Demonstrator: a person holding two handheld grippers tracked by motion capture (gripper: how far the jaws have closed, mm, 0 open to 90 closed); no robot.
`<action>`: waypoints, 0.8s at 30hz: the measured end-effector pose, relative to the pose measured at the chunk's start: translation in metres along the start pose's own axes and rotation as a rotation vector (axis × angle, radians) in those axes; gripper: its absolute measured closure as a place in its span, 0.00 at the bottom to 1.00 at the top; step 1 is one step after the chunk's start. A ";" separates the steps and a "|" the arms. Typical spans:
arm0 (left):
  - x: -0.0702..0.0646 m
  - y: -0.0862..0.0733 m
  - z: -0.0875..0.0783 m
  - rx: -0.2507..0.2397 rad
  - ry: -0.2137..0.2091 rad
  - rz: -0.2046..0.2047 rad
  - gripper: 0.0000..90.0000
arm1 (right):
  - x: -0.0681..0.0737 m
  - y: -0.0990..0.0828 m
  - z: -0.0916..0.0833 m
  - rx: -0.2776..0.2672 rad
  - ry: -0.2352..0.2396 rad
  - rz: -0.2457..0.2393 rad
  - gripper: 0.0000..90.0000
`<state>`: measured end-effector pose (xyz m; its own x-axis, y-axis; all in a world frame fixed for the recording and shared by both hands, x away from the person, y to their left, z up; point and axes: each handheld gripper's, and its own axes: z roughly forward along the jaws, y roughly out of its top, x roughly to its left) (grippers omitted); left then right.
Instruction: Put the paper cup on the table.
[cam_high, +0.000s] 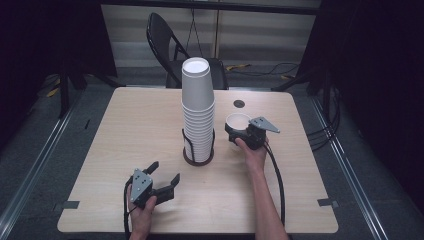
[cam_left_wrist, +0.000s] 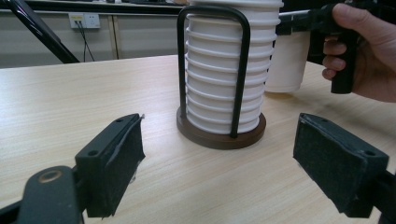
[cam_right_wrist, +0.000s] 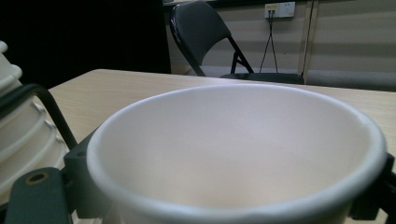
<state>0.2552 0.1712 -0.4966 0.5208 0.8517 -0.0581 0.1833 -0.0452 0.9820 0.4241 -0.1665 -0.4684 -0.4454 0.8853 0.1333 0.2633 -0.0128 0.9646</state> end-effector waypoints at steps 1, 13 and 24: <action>0.000 0.000 0.000 0.000 0.002 0.006 0.18 | 0.000 -0.001 0.001 -0.002 -0.001 -0.003 0.13; 0.001 0.000 -0.001 -0.009 -0.002 -0.004 0.18 | 0.002 -0.009 0.000 0.002 0.005 -0.002 0.12; 0.001 0.000 -0.001 -0.008 0.000 -0.003 0.18 | 0.006 -0.011 -0.001 0.063 -0.001 -0.028 0.12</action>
<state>0.2549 0.1727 -0.4968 0.5204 0.8517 -0.0607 0.1782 -0.0387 0.9832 0.4173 -0.1613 -0.4783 -0.4522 0.8855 0.1065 0.3044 0.0411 0.9517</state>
